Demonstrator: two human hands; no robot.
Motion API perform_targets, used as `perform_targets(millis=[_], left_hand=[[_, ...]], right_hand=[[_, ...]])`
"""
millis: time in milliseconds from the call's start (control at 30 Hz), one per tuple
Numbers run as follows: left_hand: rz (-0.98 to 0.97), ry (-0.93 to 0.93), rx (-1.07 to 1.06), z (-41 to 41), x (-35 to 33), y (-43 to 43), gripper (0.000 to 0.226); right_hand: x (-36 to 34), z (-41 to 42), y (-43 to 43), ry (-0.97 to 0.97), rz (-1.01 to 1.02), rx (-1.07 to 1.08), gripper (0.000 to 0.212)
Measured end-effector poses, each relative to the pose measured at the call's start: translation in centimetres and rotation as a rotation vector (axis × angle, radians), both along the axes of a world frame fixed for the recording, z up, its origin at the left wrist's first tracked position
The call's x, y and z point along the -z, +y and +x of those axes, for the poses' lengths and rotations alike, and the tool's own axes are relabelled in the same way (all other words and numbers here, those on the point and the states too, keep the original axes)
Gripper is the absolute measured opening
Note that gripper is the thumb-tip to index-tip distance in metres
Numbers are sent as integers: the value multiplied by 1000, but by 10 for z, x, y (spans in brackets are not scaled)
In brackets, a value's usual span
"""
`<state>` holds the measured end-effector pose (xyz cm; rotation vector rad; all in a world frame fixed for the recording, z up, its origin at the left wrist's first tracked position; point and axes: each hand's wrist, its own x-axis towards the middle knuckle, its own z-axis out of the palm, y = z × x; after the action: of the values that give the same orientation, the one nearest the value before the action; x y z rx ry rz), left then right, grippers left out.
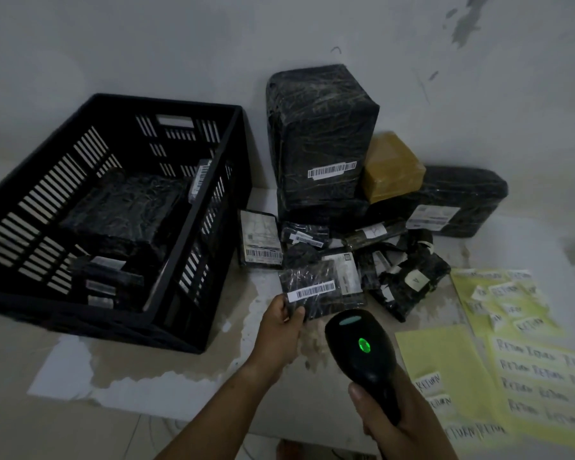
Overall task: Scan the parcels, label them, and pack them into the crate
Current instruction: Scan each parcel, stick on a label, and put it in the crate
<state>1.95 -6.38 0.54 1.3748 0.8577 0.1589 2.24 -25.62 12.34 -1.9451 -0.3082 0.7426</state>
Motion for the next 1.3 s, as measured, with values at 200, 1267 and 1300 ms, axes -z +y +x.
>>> perform_targets(millis=[200,1267,1300], left_hand=[[-12,1,-21,-11,-2,6,18],[44,126,160,-23,7,-38,17],[38,145,169,-26,10,-40,16]], right_hand=[[77,41,-8,-11,-247,-180,43],[184,45,-21,-430,-556,-462,96],[183,44,-29,-432,-528,-445,93]])
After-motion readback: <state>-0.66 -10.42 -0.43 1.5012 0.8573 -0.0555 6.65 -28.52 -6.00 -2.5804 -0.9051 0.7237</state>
